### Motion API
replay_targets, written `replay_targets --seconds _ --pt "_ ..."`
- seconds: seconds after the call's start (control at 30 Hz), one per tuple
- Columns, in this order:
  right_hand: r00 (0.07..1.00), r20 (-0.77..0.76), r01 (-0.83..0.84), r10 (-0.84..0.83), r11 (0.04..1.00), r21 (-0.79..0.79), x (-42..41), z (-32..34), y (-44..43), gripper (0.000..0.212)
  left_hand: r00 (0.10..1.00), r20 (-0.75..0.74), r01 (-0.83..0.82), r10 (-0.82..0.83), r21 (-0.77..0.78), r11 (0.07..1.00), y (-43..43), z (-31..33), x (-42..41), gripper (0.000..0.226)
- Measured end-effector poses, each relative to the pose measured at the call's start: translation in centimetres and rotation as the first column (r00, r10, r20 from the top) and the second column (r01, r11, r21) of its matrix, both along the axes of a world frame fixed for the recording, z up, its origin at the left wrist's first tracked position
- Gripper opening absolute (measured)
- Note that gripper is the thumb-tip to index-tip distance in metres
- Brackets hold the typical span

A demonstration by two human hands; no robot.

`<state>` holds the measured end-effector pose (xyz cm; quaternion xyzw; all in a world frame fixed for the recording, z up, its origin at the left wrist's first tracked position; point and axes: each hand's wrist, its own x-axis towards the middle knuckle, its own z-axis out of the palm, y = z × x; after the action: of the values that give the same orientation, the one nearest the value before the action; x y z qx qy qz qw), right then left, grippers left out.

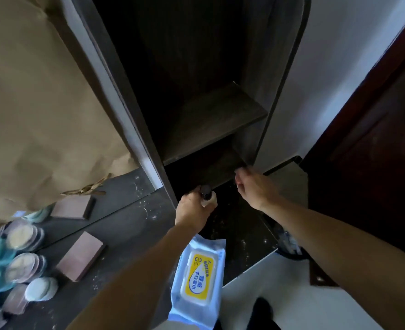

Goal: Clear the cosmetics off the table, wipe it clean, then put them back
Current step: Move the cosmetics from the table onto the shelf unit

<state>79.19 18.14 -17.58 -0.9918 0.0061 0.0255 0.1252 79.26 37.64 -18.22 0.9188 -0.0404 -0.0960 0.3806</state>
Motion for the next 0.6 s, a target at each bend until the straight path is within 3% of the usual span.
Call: replay_targets --seconds 0.17,0.37,0.6 --pt "0.997 -0.006 -0.072 0.072 0.997 0.022 7.4 -2.5 0.2 0.03 0.99 0.041 -0.135 0.135 0.005 0.991 -1.4 -1.0 1.1 0.021" --pt "0.995 -0.053 -0.084 0.083 0.996 -0.02 13.6 -5.3 0.1 0.029 0.953 0.042 -0.3 0.301 -0.021 0.954 -2.6 -2.9 1.8 0.025" --pt "0.998 -0.06 -0.021 0.028 0.994 0.104 13.9 -5.0 -0.5 0.039 0.908 0.05 -0.414 0.416 -0.051 0.909 -4.9 -3.1 2.4 0.021"
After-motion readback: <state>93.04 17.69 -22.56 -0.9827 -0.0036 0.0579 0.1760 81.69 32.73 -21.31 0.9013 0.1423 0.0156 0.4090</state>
